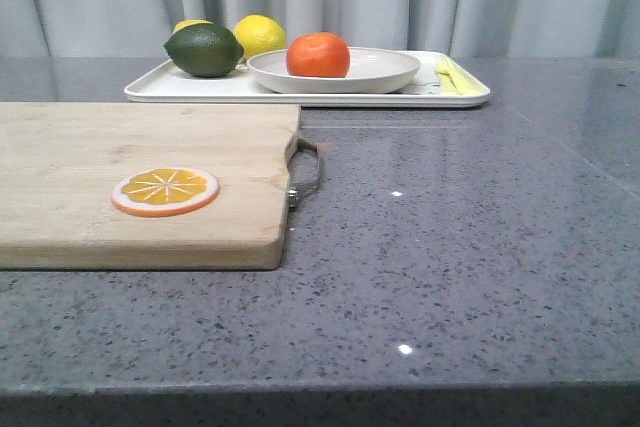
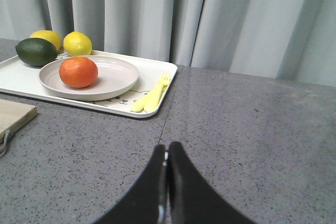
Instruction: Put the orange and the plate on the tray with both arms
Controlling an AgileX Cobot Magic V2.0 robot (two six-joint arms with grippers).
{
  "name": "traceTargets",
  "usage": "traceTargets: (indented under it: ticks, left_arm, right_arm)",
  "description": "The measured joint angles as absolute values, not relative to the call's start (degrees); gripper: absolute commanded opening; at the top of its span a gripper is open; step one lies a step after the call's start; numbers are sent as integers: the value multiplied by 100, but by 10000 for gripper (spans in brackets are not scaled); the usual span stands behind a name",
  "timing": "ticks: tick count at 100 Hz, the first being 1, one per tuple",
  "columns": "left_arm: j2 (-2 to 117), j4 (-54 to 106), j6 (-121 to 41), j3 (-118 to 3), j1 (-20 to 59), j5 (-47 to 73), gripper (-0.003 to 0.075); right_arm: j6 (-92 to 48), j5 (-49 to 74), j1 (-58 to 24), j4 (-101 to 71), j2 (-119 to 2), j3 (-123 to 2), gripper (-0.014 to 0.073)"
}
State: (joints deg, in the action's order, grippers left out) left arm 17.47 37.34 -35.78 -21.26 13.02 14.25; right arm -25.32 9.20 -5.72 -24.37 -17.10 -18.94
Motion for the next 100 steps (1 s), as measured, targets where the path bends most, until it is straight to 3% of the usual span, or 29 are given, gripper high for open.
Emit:
traceTargets:
  ticks: [100]
  left_arm:
    - [1723, 3440, -3445, -2081, 1302, 1402, -20]
  right_arm:
    - [-2532, 920, -572, -2437, -1710, -1894, -102]
